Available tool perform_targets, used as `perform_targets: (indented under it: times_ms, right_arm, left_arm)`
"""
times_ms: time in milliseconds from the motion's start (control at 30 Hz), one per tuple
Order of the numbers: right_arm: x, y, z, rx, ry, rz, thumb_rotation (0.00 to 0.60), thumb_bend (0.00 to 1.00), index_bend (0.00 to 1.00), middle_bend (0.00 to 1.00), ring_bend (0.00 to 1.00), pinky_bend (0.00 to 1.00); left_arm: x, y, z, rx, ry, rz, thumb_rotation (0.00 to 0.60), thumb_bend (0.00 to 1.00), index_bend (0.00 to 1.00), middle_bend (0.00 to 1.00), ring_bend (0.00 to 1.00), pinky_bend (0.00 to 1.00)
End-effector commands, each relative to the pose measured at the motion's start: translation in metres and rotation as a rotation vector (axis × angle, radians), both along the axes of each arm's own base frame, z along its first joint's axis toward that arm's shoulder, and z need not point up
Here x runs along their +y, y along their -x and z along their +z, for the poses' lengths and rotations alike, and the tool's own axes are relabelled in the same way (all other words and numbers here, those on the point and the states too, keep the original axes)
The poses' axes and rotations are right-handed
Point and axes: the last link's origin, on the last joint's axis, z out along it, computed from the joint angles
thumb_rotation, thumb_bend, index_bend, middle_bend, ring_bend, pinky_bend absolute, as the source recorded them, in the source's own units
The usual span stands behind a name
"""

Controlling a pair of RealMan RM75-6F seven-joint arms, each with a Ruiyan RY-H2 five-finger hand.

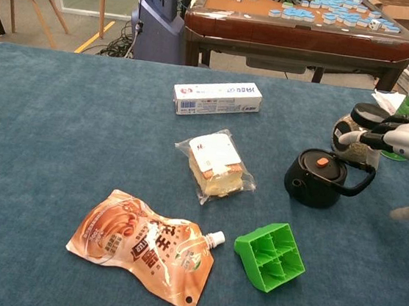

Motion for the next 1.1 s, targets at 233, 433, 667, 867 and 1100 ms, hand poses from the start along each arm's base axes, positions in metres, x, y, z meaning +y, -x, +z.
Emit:
perform_targets:
  times_ms: [233, 433, 667, 867, 1100]
  right_arm:
    - [0.038, -0.01, 0.0, -0.059, -0.056, 0.079, 0.6, 0.02, 0.08, 0.35, 0.12, 0.0]
    - [0.047, -0.007, 0.005, -0.061, -0.033, 0.092, 0.6, 0.02, 0.08, 0.36, 0.12, 0.0]
    - [0.047, -0.01, 0.014, -0.108, 0.017, 0.088, 0.6, 0.04, 0.08, 0.36, 0.12, 0.0]
    - [0.041, -0.023, 0.005, -0.138, 0.008, 0.11, 0.6, 0.09, 0.18, 0.35, 0.17, 0.02]
    - [0.036, -0.031, -0.004, -0.135, 0.018, 0.103, 0.6, 0.12, 0.4, 0.36, 0.28, 0.05]
  left_arm:
    - [0.0, -0.002, 0.001, 0.002, -0.002, -0.007, 0.6, 0.25, 0.09, 0.09, 0.12, 0.0]
    - [-0.001, -0.002, 0.002, 0.001, -0.008, -0.005, 0.6, 0.25, 0.09, 0.09, 0.12, 0.0]
    - [-0.001, -0.003, 0.0, 0.003, 0.002, -0.009, 0.6, 0.25, 0.09, 0.09, 0.12, 0.0]
    - [-0.001, -0.003, 0.001, 0.003, -0.003, -0.008, 0.6, 0.25, 0.09, 0.09, 0.12, 0.0]
    - [-0.002, -0.003, 0.001, 0.002, 0.002, -0.009, 0.6, 0.25, 0.09, 0.09, 0.12, 0.0]
